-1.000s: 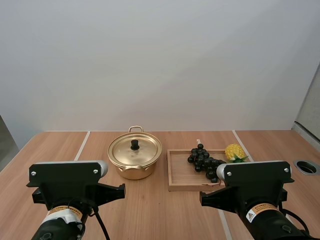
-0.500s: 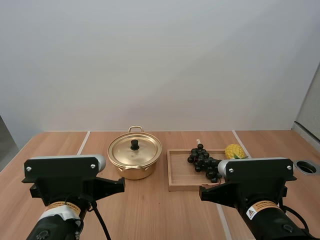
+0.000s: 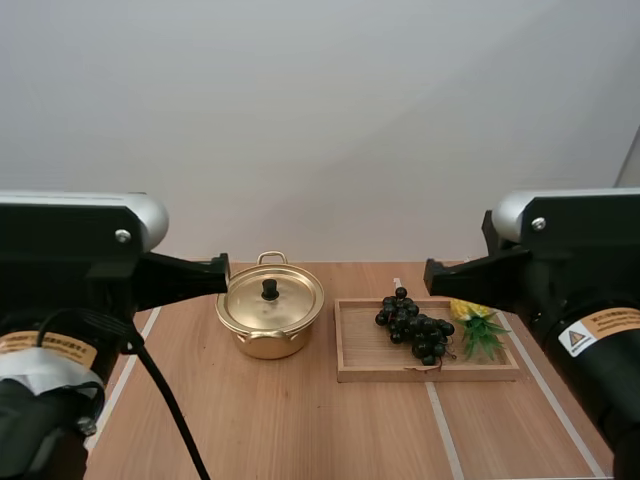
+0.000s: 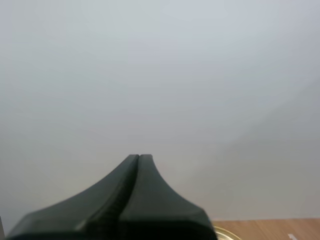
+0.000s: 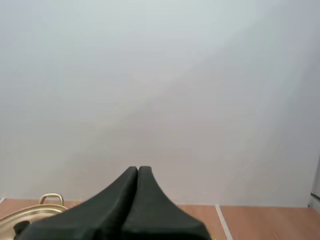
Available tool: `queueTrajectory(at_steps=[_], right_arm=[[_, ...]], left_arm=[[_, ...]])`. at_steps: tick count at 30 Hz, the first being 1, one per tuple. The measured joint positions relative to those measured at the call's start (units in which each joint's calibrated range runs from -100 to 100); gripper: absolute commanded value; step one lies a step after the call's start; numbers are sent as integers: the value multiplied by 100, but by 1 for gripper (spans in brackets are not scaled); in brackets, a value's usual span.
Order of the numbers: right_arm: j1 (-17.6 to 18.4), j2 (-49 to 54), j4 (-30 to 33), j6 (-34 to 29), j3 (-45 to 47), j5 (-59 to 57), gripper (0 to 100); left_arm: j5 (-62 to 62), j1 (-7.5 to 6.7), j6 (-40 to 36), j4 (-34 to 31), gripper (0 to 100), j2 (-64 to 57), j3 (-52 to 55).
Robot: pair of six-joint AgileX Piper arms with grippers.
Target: Open the pot, put the grape inside, and close it
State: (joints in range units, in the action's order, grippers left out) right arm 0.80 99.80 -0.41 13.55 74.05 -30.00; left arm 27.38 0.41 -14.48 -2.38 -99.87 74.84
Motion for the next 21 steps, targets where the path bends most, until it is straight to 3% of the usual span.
queueTrajectory(at_steps=[12, 21], right_arm=[[0, -48, 41, 0, -1253, -887, 0], [0, -1593, 166, -10, -2408, -866, 0]], left_arm=[[1254, 0, 285, 11, 0, 49, -1396], [784, 0, 285, 11, 0, 1491, -2116]])
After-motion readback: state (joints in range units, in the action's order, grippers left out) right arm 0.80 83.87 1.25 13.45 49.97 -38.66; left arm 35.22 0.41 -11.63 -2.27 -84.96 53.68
